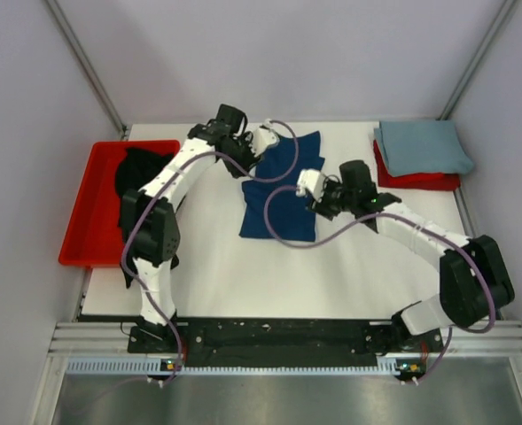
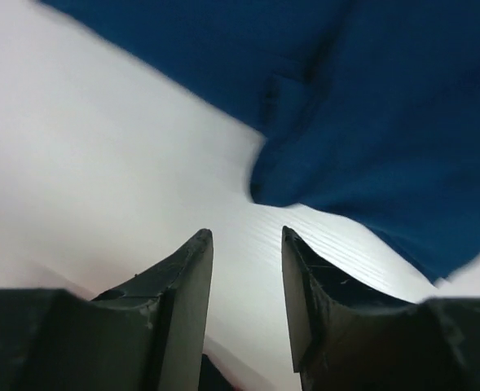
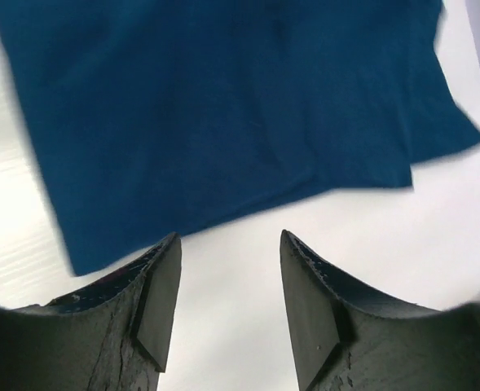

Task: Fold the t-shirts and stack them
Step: Fold the folded rectangular tshirt in 1/3 of the way, then grab one side of the 2/3 rectangular tshirt with both arms

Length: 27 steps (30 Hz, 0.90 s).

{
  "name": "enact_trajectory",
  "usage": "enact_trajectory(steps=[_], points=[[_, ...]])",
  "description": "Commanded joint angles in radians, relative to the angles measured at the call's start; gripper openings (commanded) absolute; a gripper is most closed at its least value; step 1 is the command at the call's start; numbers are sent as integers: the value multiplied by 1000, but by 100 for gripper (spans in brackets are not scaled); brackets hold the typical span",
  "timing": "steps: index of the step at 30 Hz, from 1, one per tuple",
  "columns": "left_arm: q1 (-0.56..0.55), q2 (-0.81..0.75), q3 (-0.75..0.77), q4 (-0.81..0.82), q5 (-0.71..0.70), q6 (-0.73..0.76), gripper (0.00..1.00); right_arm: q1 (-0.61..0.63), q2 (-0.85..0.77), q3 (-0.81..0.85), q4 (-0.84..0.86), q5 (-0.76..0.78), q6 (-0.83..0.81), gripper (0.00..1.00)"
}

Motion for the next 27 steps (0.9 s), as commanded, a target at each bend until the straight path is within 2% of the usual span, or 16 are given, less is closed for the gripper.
enact_trajectory(steps=[1,5,9,15,19,20,22,27], points=[[-39,-201,-237,-163,363,194,43,137,-56,-105,-75,-8,-298,52],[-78,-271,-464,-95,362,260,50,195,-31,-136,-69,2,-315,57],[-151,-265,-565,-35,274,266,54,252,54,-113,-69,52,-312,58],[-174,-232,-658,103,119,253,56,263,141,-94,-58,146,-285,55],[-195,-204,-670,106,66,250,56,262,168,-91,-46,192,-279,42],[-201,-196,-675,100,64,254,56,263,174,-88,-43,197,-265,34],[-215,-178,-685,85,62,265,56,263,188,-77,-40,210,-240,24],[-229,-127,-685,24,44,273,56,263,194,-67,-40,253,-220,10]])
